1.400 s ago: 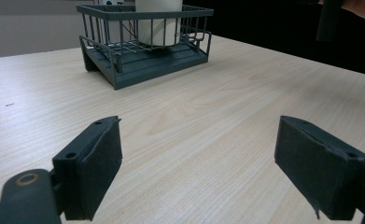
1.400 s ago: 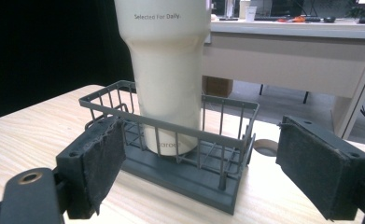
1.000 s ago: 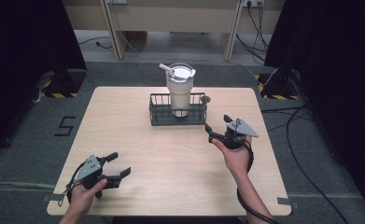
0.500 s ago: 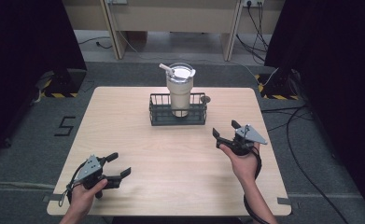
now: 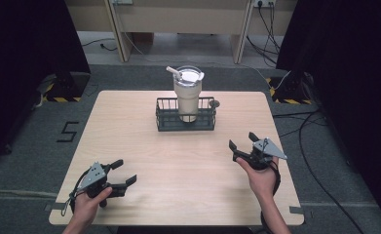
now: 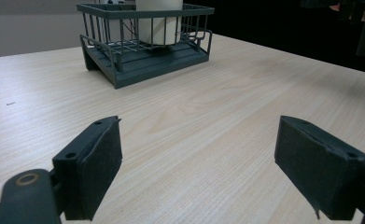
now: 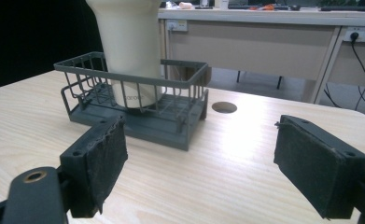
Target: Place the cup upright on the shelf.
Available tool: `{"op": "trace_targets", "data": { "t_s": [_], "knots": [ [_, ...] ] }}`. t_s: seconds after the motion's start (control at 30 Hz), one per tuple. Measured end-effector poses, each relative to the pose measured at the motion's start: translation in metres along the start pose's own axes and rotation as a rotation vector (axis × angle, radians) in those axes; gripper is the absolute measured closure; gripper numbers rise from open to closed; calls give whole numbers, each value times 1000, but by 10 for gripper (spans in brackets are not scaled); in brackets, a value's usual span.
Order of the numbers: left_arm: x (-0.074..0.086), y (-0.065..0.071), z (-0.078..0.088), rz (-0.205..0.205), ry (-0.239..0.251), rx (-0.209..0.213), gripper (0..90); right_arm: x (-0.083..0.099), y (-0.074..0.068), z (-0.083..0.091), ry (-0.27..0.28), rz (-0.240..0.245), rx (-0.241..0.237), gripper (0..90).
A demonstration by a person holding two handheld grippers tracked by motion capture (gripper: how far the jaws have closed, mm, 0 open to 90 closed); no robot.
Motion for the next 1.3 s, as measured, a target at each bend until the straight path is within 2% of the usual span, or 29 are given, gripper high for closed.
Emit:
{"op": "trace_targets", "data": {
  "t_s": [0.37,0.67,0.97,1.3],
  "knots": [
    [0,1,-1,0,-1,-2,145,15,11,14,-14,-21,26,177],
    [0,1,-1,0,-3,-2,145,35,19,23,-40,-45,45,177],
    [1,1,-2,0,-6,-5,144,54,23,27,-59,-62,59,178],
    [0,1,-1,-2,-2,-6,145,64,27,29,-51,-69,78,179]
  ]
}}
Point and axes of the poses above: each handheld gripper's, and its own axes: z roughly backward along the jaws, x roughly out of its underside, y roughly to its right, the point moved 2 cm from there along -z, roughly forward along the jaws, and after that the axes turned 10 degrees about -y, right-handed, at the moved point
